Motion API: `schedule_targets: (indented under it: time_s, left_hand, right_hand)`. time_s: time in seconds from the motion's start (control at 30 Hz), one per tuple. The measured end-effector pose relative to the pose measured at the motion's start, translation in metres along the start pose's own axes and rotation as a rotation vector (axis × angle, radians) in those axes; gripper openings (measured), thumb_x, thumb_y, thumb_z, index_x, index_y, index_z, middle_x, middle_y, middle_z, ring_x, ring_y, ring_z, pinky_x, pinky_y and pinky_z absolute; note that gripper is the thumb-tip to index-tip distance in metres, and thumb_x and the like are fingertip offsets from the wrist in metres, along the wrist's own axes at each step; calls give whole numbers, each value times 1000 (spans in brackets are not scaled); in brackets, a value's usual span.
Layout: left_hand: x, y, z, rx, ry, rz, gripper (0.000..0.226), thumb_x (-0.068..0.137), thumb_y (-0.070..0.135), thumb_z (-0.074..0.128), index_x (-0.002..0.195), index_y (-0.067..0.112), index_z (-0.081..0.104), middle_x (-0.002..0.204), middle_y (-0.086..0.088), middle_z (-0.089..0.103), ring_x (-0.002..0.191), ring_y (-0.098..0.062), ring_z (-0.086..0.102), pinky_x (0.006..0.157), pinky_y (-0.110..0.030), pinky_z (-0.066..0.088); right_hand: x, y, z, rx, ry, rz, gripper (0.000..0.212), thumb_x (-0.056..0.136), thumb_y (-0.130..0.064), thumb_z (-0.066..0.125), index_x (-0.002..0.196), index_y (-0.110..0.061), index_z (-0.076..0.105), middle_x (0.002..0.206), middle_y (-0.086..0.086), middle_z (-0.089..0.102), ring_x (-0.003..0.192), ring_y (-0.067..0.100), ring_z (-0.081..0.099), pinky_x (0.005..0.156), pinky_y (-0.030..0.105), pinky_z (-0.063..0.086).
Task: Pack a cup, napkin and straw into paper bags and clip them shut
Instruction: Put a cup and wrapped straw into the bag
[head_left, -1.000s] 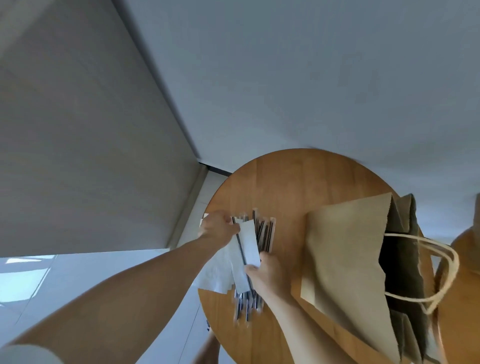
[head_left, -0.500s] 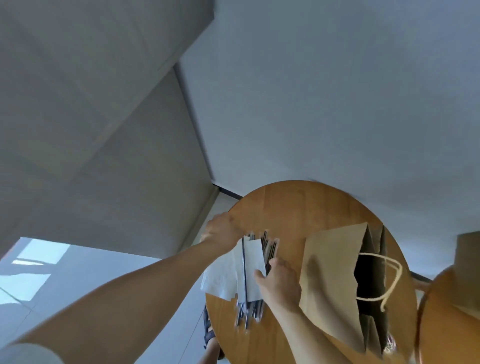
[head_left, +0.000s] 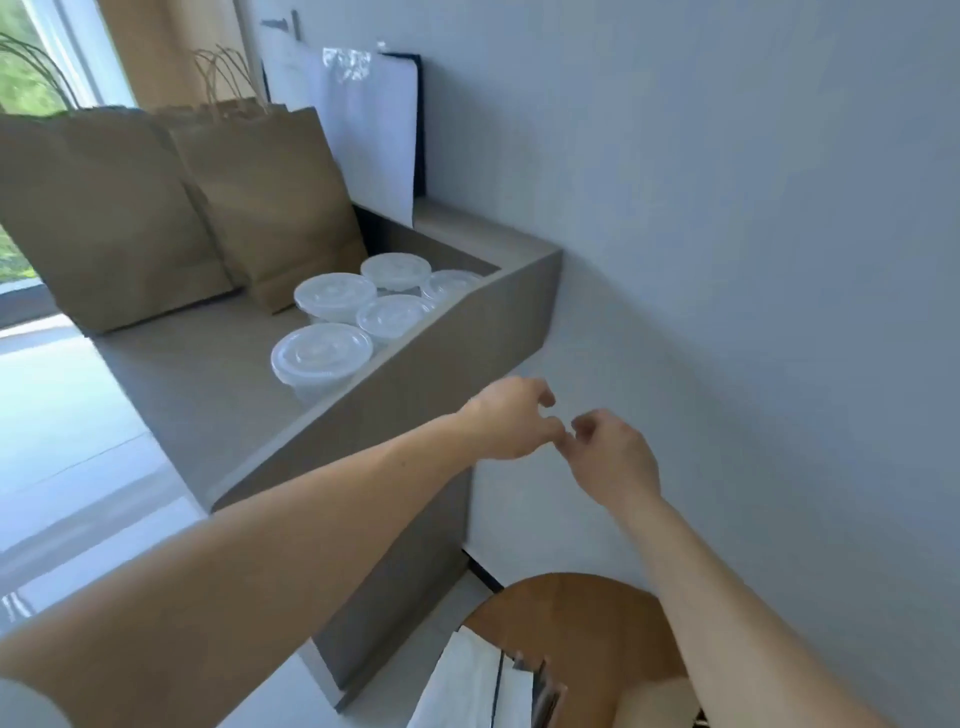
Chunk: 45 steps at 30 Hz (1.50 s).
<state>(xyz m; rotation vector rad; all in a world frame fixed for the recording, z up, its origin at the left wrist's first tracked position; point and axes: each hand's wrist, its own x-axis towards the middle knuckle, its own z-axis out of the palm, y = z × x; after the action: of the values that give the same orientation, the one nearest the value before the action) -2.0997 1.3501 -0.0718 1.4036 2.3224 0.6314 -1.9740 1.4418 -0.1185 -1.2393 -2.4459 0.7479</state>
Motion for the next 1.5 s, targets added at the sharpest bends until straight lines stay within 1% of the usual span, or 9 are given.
schedule_targets:
  time_s: [0.13, 0.27, 0.37, 0.47, 0.6, 0.77, 1.03, 1.33, 1.5]
  left_hand:
    - [-16, 6, -93, 64, 243, 64, 44, 88, 39, 62, 128, 20, 59, 129, 2, 60, 119, -20, 55, 96, -33, 44]
    - [-39, -41, -162, 109, 358, -47, 37, 89, 37, 61, 123, 23, 61, 124, 5, 61, 114, -18, 56, 94, -33, 45]
    - [-56, -91, -191, 151, 371, -172, 37, 90, 35, 60, 125, 22, 60, 125, 8, 60, 113, -17, 55, 90, -29, 43]
    - [-68, -135, -205, 146, 421, -261, 33, 88, 31, 61, 120, 22, 62, 122, 5, 62, 109, -17, 56, 94, -36, 48]
    - [-73, -171, -213, 96, 474, -289, 33, 89, 30, 62, 121, 23, 63, 123, 6, 61, 106, -14, 56, 91, -31, 47]
    - [-64, -186, -217, 84, 468, -252, 33, 88, 33, 62, 120, 25, 63, 120, 7, 59, 110, -17, 56, 91, -34, 48]
    - [-46, -179, -234, 73, 456, -181, 33, 86, 31, 62, 118, 25, 64, 111, 10, 57, 105, -15, 55, 85, -31, 46]
    - [-15, -110, -254, 81, 452, 15, 35, 89, 27, 64, 122, 16, 64, 125, 0, 64, 114, -22, 57, 97, -34, 44]
    - [12, -25, -204, 43, 352, 190, 27, 85, 28, 65, 110, 21, 63, 111, 1, 64, 89, -16, 56, 80, -27, 40]
  right_hand:
    - [22, -79, -54, 62, 145, -191, 21, 86, -42, 64, 99, -26, 65, 93, -7, 66, 99, 24, 62, 75, 29, 41]
    - [27, -155, -59, 143, 104, -430, 21, 84, -44, 66, 97, -27, 65, 85, -17, 60, 92, 14, 63, 75, 27, 44]
    - [27, -199, -37, 78, -113, -561, 40, 84, -47, 66, 117, -25, 63, 109, -13, 64, 98, 8, 60, 79, 25, 43]
    - [26, -233, -6, -91, -364, -625, 70, 75, -56, 70, 136, -27, 50, 134, -9, 56, 113, 12, 54, 89, 29, 46]
    - [27, -260, 31, -429, -477, -704, 105, 53, -66, 75, 145, -39, 32, 144, -13, 43, 127, 16, 47, 85, 32, 44]
    - [39, -274, 41, -553, -548, -716, 112, 47, -67, 78, 145, -45, 27, 141, -14, 43, 123, 16, 47, 81, 33, 45]
    - [37, -277, 30, -360, -444, -671, 95, 56, -61, 75, 139, -46, 32, 129, -12, 42, 117, 15, 46, 86, 34, 47]
    - [22, -260, -113, -57, -161, -563, 96, 53, -58, 80, 139, -38, 44, 112, -25, 45, 115, 6, 49, 97, 28, 44]
    - [-7, -193, -181, -18, -34, -372, 98, 47, -61, 79, 136, -40, 46, 114, -23, 49, 108, 2, 53, 90, 28, 47]
